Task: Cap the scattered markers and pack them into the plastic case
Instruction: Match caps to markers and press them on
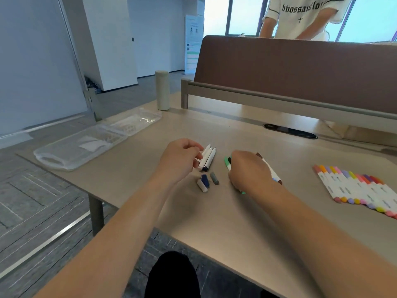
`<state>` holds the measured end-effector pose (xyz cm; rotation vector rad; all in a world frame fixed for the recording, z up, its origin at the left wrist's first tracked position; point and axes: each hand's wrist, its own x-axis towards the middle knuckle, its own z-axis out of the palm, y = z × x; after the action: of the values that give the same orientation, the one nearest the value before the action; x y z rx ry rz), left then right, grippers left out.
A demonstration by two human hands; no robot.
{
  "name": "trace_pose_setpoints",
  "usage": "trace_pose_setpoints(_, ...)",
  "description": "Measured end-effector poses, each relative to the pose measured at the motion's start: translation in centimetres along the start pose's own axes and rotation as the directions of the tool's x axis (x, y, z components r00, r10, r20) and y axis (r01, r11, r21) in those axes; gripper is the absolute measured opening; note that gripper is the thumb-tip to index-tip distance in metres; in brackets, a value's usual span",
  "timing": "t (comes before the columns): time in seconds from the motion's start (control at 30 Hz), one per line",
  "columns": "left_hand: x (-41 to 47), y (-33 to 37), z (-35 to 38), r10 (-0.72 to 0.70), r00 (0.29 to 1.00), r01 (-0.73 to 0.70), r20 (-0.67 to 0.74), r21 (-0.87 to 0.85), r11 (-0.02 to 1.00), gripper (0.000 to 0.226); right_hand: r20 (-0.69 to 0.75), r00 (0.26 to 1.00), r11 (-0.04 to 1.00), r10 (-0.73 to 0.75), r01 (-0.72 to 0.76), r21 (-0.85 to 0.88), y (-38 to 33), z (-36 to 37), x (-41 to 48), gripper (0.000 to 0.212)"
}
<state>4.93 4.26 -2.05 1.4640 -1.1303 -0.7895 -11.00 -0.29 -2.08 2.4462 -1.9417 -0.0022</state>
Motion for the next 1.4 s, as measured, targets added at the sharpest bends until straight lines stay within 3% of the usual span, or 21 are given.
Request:
trace_pose_setpoints(0.1, 0.8, -0.4, -0.3, -0.010, 1.000, 0.010, -0.003, -0.005, 1.000, 0.021, 0.117, 0.992, 0.999, 0.049, -0.049, -0.004, -0.9, -0.4, 1.6, 0.020)
trace_pose_setpoints(0.2, 1.5, -0.7, -0.6, 0.000, 1.000, 0.000, -0.003, 0.011, 1.000, 0.021, 0.054, 0.998, 0.995, 0.025, -0.030, 0.098, -2.2, -0.3, 3.4, 0.024)
trace_pose_setpoints(0.37, 2.3, -0.9, -1.2, 0.014, 1.000, -0.014, -0.002, -0.008, 1.000, 0.020, 0.089, 0.994, 0.951, 0.070, -0.094, 0.295, -4.8, -0.9, 5.8, 0.020)
trace_pose_setpoints(0.63, 2.5, -2.0, -1.6, 0.011, 1.000, -0.012, 0.018, 0.063, 0.998, 0.019, 0.189, 0.979, 0.976, 0.080, -0.116, 0.186, -5.4, -0.7, 6.8, 0.022)
trace_pose_setpoints(0.73, 2.2, -2.2, -1.5, 0.007, 0.999, -0.014, 0.037, 0.209, 0.978, 0.014, 0.184, 0.982, 0.987, 0.051, -0.078, 0.143, -5.5, -1.3, 6.4, 0.023)
trace_pose_setpoints(0.9, 1.2, -1.9, -0.7, -0.055, 0.984, -0.047, 0.169, 0.546, 0.837, 0.013, 0.114, 0.993, 0.986, 0.012, -0.031, 0.163, -4.4, -2.5, 5.2, 0.027)
trace_pose_setpoints(1.1, 0.2, -1.8, 1.4, -0.115, 0.974, -0.072, 0.196, 0.747, 0.661, 0.037, 0.086, 0.996, 0.930, 0.009, -0.040, 0.366, -2.2, -3.2, 3.0, 0.030)
trace_pose_setpoints(1.33, -0.8, -0.8, 2.7, -0.059, 0.985, -0.116, 0.164, 0.870, 0.480, 0.025, 0.072, 0.997, 0.810, -0.027, -0.020, 0.586, -0.4, -2.6, 1.0, 0.024)
trace_pose_setpoints(1.4, -0.8, -0.8, 2.7, -0.032, 0.987, -0.123, 0.156, 0.875, 0.468, 0.022, 0.061, 0.998, 0.796, -0.018, -0.023, 0.605, -0.3, -2.3, 0.7, 0.018)
